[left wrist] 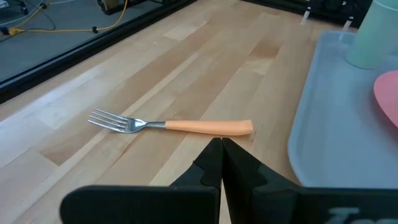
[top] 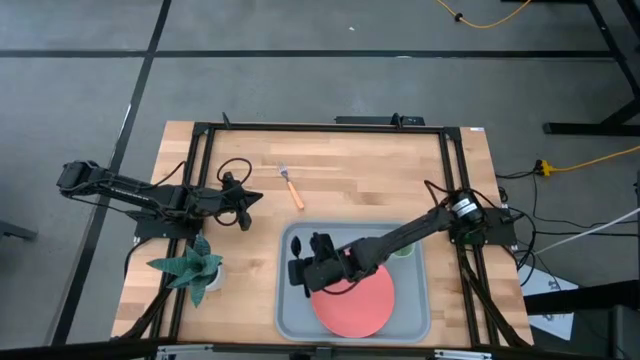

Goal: Pick and place plate/cup/fork/spoon on tray
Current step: Put the black spoon on the gray serving tray to the right of the pink plate

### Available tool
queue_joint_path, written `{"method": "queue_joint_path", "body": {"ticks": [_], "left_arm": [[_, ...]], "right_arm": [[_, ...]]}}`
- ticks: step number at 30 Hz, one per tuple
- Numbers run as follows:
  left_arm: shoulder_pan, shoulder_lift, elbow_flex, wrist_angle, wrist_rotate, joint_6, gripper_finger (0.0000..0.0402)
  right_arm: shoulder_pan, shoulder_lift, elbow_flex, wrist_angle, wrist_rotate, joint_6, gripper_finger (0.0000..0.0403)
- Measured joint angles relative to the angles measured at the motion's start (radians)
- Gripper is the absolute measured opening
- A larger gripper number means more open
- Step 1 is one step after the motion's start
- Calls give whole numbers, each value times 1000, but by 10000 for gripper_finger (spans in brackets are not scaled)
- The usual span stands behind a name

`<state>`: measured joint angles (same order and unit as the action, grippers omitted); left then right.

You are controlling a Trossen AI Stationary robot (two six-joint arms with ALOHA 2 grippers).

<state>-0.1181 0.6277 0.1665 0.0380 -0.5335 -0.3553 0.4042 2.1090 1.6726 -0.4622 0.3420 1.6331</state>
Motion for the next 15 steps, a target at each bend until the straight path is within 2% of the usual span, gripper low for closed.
{"method": "queue_joint_path", "body": {"ticks": [9, 12, 15], "left_arm": [[0, 0, 0, 0, 0, 0, 0], [0, 0, 0, 0, 0, 0, 0], [0, 0, 0, 0, 0, 0, 0]], "right_arm": [[36, -22, 0, -85, -17, -35, 4], [64, -70, 0, -189, -6, 20, 4], [107, -118, 0, -324, 63, 97, 4]]}}
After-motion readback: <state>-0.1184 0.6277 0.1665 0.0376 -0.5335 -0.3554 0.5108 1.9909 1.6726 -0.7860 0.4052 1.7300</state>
